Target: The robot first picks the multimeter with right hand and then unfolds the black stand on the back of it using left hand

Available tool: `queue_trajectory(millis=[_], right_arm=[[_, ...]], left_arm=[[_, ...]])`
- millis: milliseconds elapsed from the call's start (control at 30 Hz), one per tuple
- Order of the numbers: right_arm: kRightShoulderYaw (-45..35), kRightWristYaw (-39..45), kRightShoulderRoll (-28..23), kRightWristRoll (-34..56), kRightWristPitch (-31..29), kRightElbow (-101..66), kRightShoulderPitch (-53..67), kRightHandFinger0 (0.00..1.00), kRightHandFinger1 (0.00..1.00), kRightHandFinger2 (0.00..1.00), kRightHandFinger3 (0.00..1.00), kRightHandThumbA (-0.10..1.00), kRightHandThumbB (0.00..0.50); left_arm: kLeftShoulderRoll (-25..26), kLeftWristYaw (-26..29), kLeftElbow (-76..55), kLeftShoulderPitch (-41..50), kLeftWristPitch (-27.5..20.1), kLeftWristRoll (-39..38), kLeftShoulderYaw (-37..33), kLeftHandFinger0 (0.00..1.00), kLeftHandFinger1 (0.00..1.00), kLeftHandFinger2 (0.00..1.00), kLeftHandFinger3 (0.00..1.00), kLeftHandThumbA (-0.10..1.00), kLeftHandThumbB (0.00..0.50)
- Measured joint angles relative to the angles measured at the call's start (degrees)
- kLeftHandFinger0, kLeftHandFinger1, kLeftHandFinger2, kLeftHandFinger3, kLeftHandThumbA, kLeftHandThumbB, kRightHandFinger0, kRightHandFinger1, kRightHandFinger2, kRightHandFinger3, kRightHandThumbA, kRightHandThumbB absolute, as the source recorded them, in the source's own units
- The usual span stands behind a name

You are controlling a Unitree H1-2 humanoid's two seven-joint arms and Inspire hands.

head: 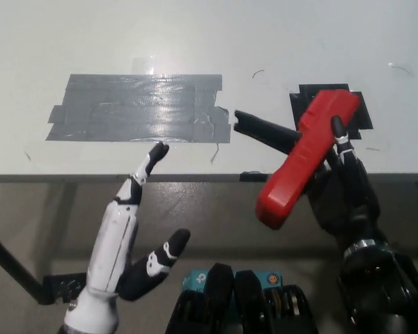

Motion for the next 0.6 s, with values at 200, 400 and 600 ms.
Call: queue_trajectory(millis=[200, 400, 600], right_arm=[[2.4, 0.4, -0.8, 5.8, 0.0, -4.9, 0.0, 0.0, 0.0, 0.03, 0.29, -0.07, 0.196], [4.3, 0.8, -2.1, 11.5, 0.0, -9.8, 0.0, 0.0, 0.0, 0.01, 0.29, -0.01, 0.189], [7.4, 4.0, -4.9, 17.3, 0.0, -15.0, -0.1, 0.0, 0.0, 0.0, 0.3, 0.01, 0.167]], left_arm=[[-0.1, -0.2, -1.7, -3.3, 1.1, -1.6, 0.2, 1.0, 1.0, 1.0, 1.0, 0.95, 0.257], [-0.3, -0.2, -4.2, -6.4, 1.9, -3.6, 0.3, 1.0, 1.0, 1.0, 1.0, 1.0, 0.28], [-0.9, -0.5, -9.3, -9.4, 2.7, -6.4, 0.2, 1.0, 1.0, 1.0, 1.0, 1.0, 0.27]])
